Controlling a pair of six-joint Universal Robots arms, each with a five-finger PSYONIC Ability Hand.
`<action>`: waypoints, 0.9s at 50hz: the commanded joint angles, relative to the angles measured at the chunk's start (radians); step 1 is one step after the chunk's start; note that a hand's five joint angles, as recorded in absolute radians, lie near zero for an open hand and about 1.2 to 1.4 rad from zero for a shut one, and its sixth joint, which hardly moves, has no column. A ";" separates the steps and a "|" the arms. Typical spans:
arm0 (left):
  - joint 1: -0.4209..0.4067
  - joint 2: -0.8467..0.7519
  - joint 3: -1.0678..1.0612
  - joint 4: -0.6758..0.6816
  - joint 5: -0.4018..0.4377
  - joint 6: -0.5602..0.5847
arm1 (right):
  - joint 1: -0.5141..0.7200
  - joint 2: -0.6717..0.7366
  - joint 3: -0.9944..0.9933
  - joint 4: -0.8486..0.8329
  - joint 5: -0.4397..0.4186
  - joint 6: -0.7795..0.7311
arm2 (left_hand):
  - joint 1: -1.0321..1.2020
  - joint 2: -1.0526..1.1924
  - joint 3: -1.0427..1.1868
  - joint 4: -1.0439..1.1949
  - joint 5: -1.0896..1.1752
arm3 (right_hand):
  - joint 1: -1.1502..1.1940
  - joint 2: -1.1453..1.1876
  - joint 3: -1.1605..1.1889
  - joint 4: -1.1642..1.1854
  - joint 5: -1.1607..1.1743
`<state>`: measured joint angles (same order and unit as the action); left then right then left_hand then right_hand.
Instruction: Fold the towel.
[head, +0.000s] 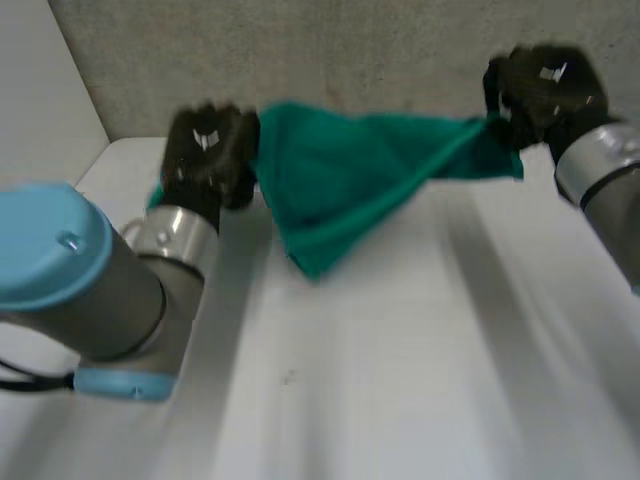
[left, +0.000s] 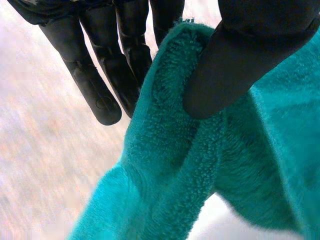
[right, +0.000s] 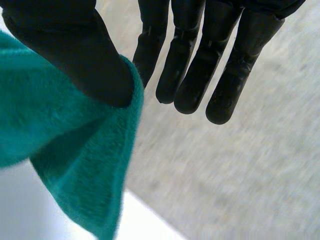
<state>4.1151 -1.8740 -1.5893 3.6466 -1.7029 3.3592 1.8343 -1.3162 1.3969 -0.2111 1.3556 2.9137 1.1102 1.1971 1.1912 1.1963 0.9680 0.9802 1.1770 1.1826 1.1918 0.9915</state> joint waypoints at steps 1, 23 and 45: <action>-0.006 -0.042 -0.115 -0.054 -0.004 0.002 | -0.001 0.069 0.076 0.085 0.010 -0.116 | 0.286 0.199 0.205 0.200 0.254 | 0.416 0.219 0.214 0.204 0.230; -0.102 -0.033 -0.121 -0.143 -0.008 -0.014 | -0.147 0.295 -0.098 0.225 0.300 -0.272 | 0.286 0.199 0.205 0.200 0.254 | -0.806 -1.003 -1.008 -1.017 -0.992; -0.108 0.141 0.068 -0.281 -0.008 -0.011 | 0.256 -0.052 0.344 0.150 0.140 -0.016 | 0.286 0.199 0.205 0.200 0.254 | -0.649 -0.846 -0.851 -0.860 -0.835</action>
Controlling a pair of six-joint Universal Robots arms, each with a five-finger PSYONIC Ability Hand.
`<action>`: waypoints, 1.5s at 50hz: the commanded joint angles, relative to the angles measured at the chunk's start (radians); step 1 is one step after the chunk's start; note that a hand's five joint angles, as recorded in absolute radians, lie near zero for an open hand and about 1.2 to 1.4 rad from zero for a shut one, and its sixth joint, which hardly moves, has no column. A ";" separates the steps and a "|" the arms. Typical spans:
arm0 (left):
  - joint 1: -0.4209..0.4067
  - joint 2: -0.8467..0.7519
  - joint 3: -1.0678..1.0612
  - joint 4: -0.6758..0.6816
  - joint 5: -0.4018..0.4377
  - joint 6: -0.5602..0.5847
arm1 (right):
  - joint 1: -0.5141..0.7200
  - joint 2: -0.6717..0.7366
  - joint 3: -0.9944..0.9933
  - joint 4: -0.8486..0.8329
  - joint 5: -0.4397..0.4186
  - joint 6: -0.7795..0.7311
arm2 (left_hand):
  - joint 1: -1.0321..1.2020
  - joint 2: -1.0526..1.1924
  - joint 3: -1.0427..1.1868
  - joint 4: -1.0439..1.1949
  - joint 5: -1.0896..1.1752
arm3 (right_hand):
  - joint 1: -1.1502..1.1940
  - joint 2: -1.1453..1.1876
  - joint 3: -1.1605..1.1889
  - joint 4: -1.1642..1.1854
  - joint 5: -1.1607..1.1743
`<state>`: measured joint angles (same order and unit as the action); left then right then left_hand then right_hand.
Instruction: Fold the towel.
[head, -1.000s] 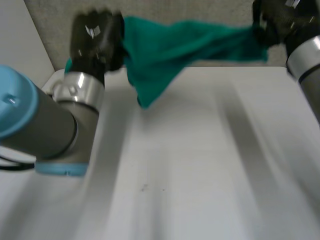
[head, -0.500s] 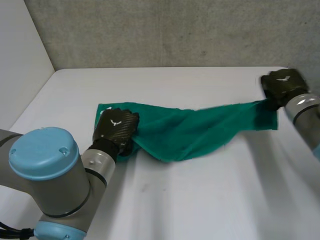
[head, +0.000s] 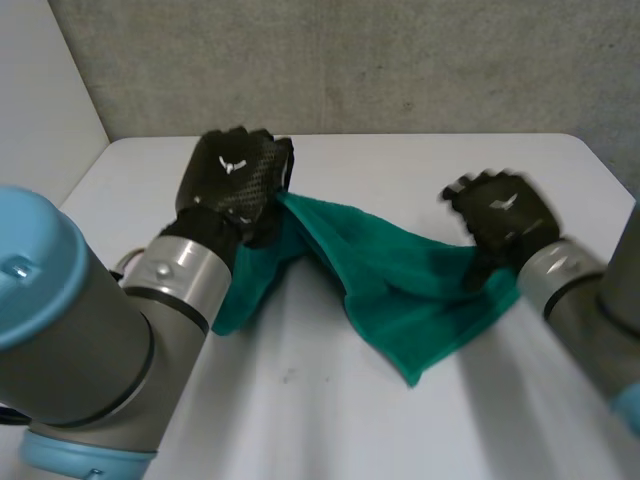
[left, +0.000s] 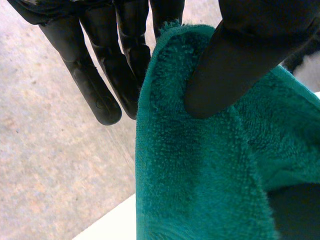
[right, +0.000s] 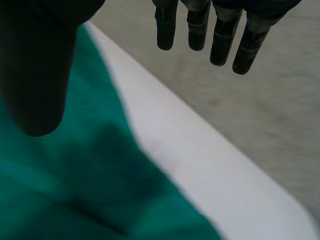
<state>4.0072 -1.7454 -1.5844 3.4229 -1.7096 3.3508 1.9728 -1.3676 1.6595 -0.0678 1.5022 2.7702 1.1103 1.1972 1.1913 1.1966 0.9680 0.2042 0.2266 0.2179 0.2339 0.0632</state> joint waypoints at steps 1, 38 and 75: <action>-0.002 0.012 0.067 -0.059 -0.001 -0.002 | 0.136 0.001 0.092 0.008 -0.008 0.162 | 0.286 0.199 0.205 0.200 0.254 | 0.206 0.183 0.192 0.176 0.172; 0.092 -0.078 0.115 -0.086 -0.001 -0.001 | 0.170 -0.047 0.335 0.017 -0.082 0.170 | 0.286 0.199 0.205 0.200 0.254 | 0.351 0.328 0.337 0.321 0.317; 0.164 -0.235 0.179 -0.071 -0.004 0.001 | 0.291 0.139 0.321 -0.135 -0.100 0.074 | 0.286 0.199 0.205 0.200 0.254 | 0.392 0.369 0.378 0.362 0.358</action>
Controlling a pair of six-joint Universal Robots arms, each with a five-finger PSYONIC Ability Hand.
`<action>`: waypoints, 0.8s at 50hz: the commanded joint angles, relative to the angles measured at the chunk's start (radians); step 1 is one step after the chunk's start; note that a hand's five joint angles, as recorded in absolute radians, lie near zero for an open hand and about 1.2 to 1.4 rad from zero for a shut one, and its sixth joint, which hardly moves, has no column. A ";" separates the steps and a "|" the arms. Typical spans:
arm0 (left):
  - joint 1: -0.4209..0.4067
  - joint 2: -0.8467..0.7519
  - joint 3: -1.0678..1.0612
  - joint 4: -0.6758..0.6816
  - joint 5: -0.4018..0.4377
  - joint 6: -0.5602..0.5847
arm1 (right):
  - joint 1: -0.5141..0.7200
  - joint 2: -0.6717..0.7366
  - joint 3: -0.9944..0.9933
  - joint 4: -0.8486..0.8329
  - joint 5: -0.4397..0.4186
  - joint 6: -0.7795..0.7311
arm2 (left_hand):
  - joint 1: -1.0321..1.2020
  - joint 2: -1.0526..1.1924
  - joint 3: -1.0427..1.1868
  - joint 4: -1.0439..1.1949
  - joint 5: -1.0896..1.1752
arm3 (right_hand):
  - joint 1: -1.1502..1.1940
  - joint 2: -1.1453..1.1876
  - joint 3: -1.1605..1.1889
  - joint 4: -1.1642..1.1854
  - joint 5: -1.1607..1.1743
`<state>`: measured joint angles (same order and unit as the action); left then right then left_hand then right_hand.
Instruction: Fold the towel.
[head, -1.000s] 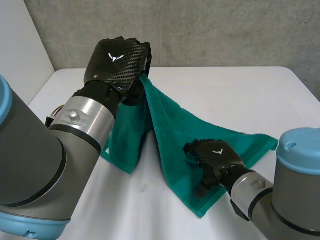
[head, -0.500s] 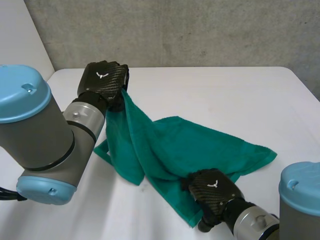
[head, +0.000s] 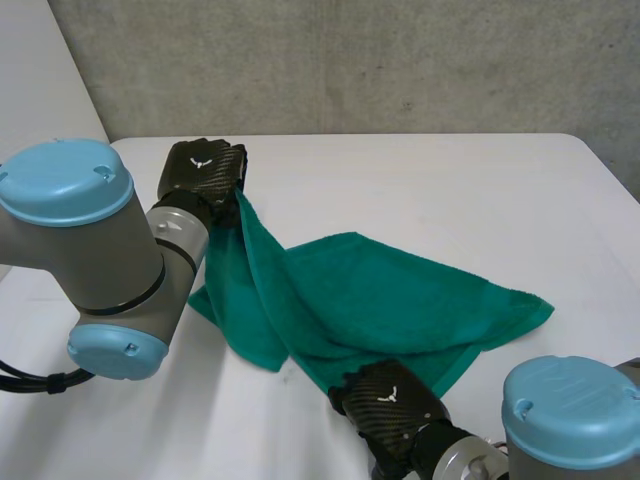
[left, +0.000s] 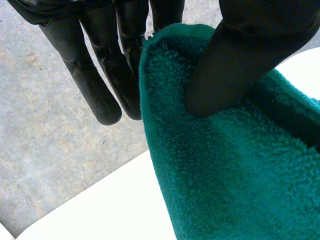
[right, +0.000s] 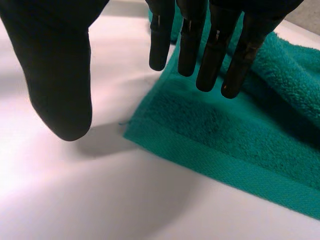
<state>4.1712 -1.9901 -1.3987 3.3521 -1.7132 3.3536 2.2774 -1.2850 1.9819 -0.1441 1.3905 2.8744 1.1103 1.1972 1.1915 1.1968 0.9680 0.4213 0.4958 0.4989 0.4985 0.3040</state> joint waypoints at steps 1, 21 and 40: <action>0.000 0.011 -0.006 -0.002 0.000 -0.002 | -0.016 0.059 0.000 -0.063 0.016 -0.032 | 0.286 0.199 0.205 0.199 0.254 | 0.183 0.109 0.106 0.106 0.126; -0.014 0.017 -0.011 -0.005 0.000 -0.003 | -0.030 0.078 -0.012 -0.138 0.053 -0.053 | 0.286 0.199 0.205 0.199 0.254 | 0.357 0.282 0.279 0.279 0.299; -0.023 0.017 -0.016 -0.008 0.000 -0.003 | -0.114 0.125 -0.074 -0.156 0.055 -0.101 | 0.286 0.199 0.205 0.199 0.254 | 0.418 0.344 0.341 0.341 0.361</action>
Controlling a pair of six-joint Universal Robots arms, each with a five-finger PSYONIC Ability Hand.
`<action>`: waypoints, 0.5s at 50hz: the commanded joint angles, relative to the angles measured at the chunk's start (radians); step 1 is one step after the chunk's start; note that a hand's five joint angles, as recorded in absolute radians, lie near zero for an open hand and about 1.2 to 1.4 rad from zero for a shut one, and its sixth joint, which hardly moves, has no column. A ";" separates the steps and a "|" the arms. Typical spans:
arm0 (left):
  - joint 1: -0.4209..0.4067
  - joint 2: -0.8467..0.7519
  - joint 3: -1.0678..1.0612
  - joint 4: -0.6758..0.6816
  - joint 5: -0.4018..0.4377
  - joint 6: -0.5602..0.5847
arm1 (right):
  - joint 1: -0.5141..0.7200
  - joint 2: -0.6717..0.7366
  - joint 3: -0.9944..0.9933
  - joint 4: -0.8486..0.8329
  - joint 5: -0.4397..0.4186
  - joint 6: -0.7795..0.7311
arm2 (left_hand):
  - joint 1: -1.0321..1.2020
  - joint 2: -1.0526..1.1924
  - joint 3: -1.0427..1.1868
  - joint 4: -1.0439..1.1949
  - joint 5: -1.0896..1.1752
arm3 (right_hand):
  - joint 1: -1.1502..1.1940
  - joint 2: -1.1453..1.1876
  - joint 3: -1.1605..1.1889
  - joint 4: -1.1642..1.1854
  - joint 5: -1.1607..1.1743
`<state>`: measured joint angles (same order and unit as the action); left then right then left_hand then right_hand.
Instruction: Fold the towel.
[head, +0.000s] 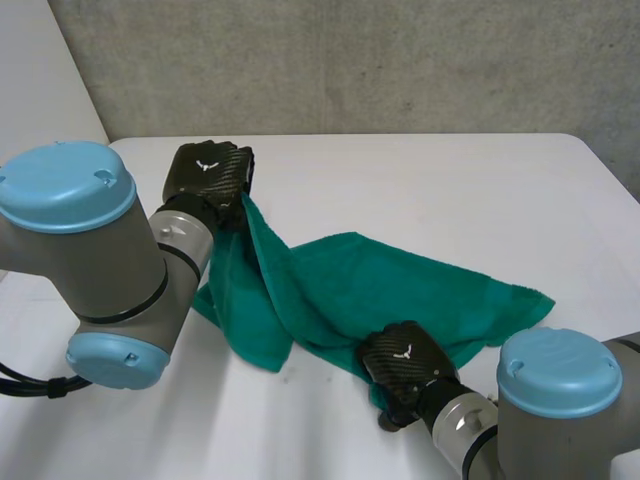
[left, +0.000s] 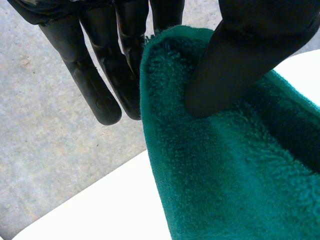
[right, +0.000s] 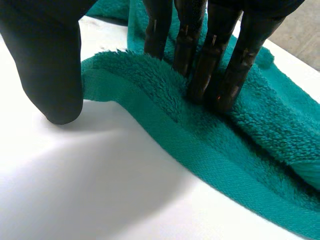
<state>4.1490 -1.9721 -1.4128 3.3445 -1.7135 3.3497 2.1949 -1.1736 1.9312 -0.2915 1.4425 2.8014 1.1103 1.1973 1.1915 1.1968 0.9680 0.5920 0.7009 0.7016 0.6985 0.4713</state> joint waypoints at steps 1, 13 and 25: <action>-0.001 -0.001 -0.005 0.000 0.000 -0.001 | -0.032 0.014 -0.023 -0.009 0.002 -0.028 | 0.286 0.199 0.205 0.199 0.254 | 0.248 0.139 0.138 0.141 0.194; 0.000 -0.001 -0.023 0.000 0.000 -0.001 | -0.124 0.003 -0.093 -0.026 0.002 -0.045 | 0.286 0.199 0.205 0.199 0.254 | 0.441 0.332 0.332 0.335 0.387; 0.008 -0.001 -0.044 -0.002 0.002 -0.003 | -0.270 0.049 -0.281 -0.014 0.004 -0.077 | 0.286 0.199 0.205 0.199 0.254 | 0.804 0.695 0.695 0.698 0.750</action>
<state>4.1507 -1.9727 -1.4391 3.3441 -1.7133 3.3473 2.0047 -1.1481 1.7359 -0.3125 1.4435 2.7444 1.1103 1.1973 1.1916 1.1968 0.9680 0.9650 1.1615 1.1776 1.1889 0.9699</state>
